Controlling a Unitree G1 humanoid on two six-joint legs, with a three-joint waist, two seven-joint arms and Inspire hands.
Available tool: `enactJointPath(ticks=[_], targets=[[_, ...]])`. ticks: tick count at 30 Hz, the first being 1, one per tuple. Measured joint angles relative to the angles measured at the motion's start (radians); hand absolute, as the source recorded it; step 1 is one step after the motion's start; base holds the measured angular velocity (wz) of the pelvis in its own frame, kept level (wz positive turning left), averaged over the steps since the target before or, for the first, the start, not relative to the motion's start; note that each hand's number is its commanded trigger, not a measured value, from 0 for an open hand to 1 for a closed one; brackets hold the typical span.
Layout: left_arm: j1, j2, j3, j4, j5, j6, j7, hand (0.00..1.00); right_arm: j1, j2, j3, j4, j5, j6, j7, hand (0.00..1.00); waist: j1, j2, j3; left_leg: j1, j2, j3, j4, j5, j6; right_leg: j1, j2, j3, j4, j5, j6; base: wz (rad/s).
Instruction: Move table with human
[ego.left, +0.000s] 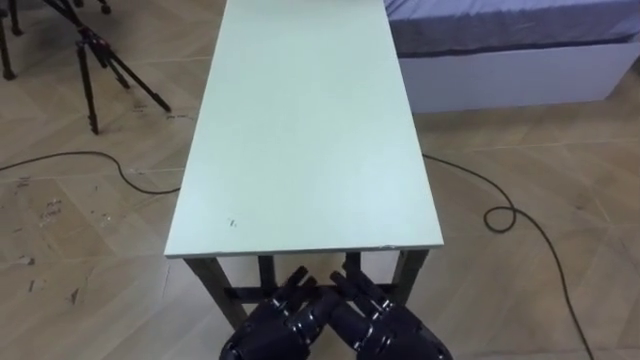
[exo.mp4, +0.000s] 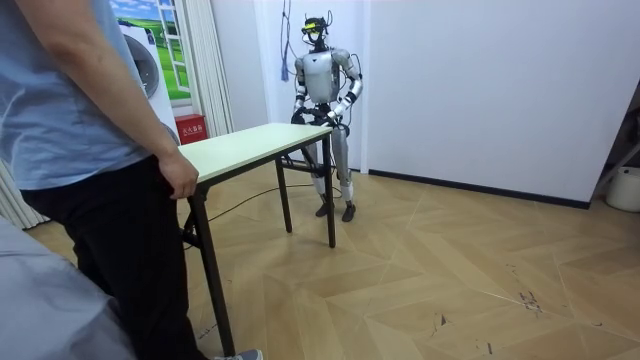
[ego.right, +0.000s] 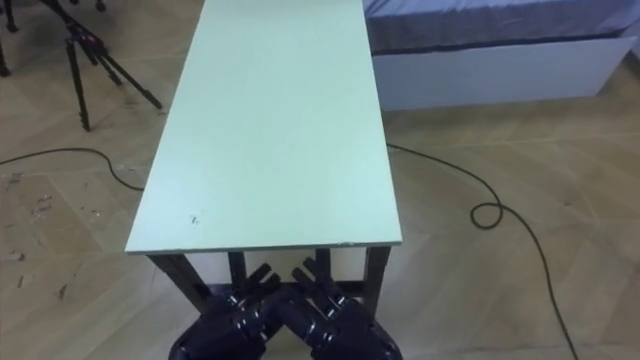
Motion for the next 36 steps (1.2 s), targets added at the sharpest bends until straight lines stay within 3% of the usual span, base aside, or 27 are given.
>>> enactJointPath(ticks=[5, 9, 16, 22, 27, 36], targets=[[-0.047, 0.012, 0.068, 0.000, -0.002, 0.001, 0.026, 0.00, -0.012, -0.011, -0.016, 0.000, -0.027, -0.001, -0.006, 0.00, 0.003, -0.002, 0.0013, 0.011, 0.001, -0.003, -0.004, 0.000, 0.000, 0.004, 0.001, 0.004, 0.009, 0.001, -0.001, -0.04], [-0.058, 0.023, 0.101, 0.015, -0.053, 0.017, 0.052, 0.00, -0.054, -0.014, -0.046, 0.011, -0.037, 0.005, -0.048, 0.00, 0.013, -0.022, 0.0150, 0.029, 0.002, -0.003, -0.007, 0.000, 0.000, 0.018, 0.003, 0.006, 0.010, 0.001, -0.001, -0.03], [-0.101, 0.029, 0.182, 0.036, -0.111, 0.043, 0.161, 0.00, -0.123, -0.014, -0.088, 0.011, -0.034, 0.046, -0.141, 0.00, 0.025, -0.025, 0.0147, 0.025, 0.001, 0.002, -0.007, 0.000, 0.000, 0.018, 0.001, 0.000, 0.003, 0.001, -0.001, 0.01], [-0.113, 0.003, 0.232, 0.035, -0.102, 0.072, 0.225, 0.00, -0.136, -0.005, -0.116, 0.006, -0.011, 0.061, -0.208, 0.00, 0.038, -0.013, 0.0097, 0.020, 0.003, -0.001, -0.008, 0.000, 0.000, 0.017, 0.002, 0.002, 0.006, 0.001, -0.002, -0.01], [-0.114, -0.009, 0.256, 0.035, -0.107, 0.082, 0.249, 0.00, -0.137, 0.006, -0.119, 0.006, -0.011, 0.063, -0.228, 0.00, 0.040, -0.010, 0.0115, 0.036, 0.004, -0.002, -0.026, 0.000, 0.000, 0.029, 0.004, 0.000, 0.002, 0.002, -0.002, 0.00], [-0.125, -0.040, 0.269, 0.035, -0.140, 0.088, 0.288, 0.00, -0.138, 0.034, -0.156, 0.004, 0.031, 0.104, -0.252, 0.00, 0.046, -0.011, 0.0117, 0.043, 0.002, -0.001, -0.025, 0.001, 0.002, 0.030, 0.002, -0.002, 0.003, 0.003, 0.000, 0.00]])
